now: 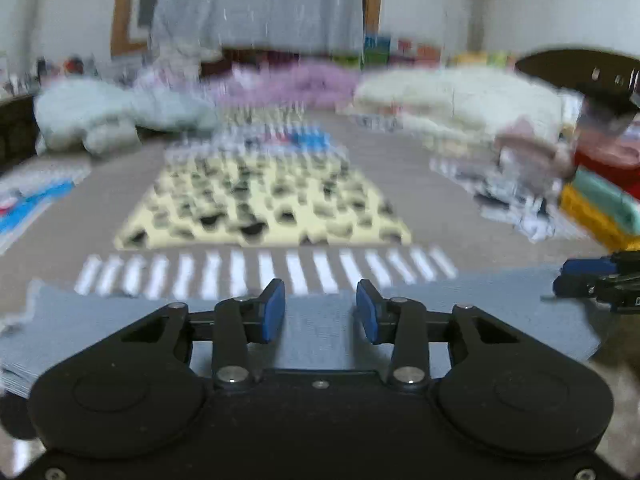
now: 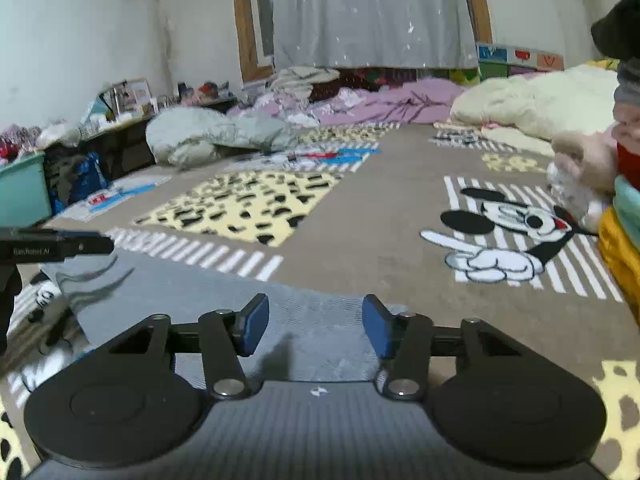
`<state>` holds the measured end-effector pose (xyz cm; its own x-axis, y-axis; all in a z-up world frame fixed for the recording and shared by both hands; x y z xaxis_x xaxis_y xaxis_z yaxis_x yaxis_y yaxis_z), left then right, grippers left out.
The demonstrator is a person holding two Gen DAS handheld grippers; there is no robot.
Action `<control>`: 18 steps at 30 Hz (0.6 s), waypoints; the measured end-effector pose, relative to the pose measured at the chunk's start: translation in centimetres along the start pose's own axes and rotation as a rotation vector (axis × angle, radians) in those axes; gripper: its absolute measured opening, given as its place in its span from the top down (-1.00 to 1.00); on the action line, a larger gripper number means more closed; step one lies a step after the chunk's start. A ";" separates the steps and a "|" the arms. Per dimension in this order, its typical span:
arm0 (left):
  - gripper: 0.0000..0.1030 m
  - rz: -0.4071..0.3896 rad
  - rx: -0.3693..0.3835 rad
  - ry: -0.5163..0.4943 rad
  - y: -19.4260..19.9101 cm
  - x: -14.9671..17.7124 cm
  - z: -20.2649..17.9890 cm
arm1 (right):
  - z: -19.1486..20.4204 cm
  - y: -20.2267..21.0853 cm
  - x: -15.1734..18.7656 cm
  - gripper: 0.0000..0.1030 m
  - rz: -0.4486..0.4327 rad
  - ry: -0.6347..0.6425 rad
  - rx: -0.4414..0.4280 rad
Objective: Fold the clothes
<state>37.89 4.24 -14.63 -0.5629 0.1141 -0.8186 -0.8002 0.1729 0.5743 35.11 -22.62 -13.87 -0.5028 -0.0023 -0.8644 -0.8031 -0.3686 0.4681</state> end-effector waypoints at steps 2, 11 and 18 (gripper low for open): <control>0.14 0.038 0.000 0.008 -0.7 0.4 0.0 | -0.4 -0.9 0.5 0.03 0.040 0.006 -0.003; 0.13 0.034 0.015 0.007 -0.5 0.7 0.0 | -0.8 -1.6 1.8 0.15 0.062 0.043 -0.027; 0.08 -0.116 -0.042 0.121 4.4 -0.1 2.0 | 0.0 -0.3 1.6 0.12 -0.011 0.074 0.002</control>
<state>34.82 6.95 -12.05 -0.4851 -0.0238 -0.8741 -0.8678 0.1365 0.4779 34.55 -22.54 -15.38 -0.4694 -0.0667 -0.8805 -0.8090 -0.3670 0.4591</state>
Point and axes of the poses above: each gripper's, at about its wrist camera, not at the fingertips, and y roughly against the way its jaws point, z to its left, x to its underside, the point moved 8 cm from there along -y, roughly the way its jaws point, and after that the axes turned 3 degrees about -y, right-handed, at the moved point
